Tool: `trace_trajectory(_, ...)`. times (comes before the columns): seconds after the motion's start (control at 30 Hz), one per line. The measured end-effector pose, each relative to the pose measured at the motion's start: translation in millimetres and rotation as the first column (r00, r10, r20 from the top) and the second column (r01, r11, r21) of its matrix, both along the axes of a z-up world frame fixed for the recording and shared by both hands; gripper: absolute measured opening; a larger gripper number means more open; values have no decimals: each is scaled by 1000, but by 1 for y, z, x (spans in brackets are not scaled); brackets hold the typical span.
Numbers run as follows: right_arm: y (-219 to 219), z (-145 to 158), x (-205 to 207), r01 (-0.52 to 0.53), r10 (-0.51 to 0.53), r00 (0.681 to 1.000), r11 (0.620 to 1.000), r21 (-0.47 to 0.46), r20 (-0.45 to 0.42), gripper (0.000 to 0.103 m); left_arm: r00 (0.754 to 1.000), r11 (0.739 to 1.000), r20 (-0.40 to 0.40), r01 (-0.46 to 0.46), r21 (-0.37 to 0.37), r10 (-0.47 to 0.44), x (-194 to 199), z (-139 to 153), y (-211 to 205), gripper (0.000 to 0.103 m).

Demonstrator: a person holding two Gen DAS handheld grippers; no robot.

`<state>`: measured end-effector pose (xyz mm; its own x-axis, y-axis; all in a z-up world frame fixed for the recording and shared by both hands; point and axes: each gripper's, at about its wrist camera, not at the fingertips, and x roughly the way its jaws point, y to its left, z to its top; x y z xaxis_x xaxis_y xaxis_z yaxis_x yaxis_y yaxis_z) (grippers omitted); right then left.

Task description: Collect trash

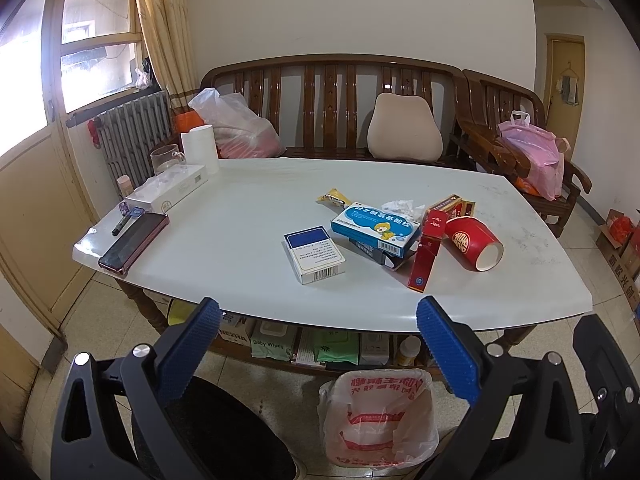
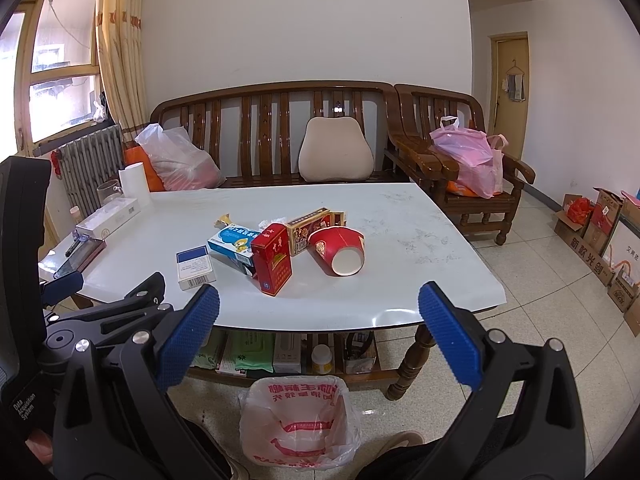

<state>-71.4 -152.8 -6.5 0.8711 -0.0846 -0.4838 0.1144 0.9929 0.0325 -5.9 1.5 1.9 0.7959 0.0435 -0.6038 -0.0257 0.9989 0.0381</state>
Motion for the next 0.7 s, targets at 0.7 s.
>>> trace_trajectory(0.7,-15,-3,44,-61,61,996,998,7,-66,98,995,1000,-96,-12,10,13,31,0,0,97)
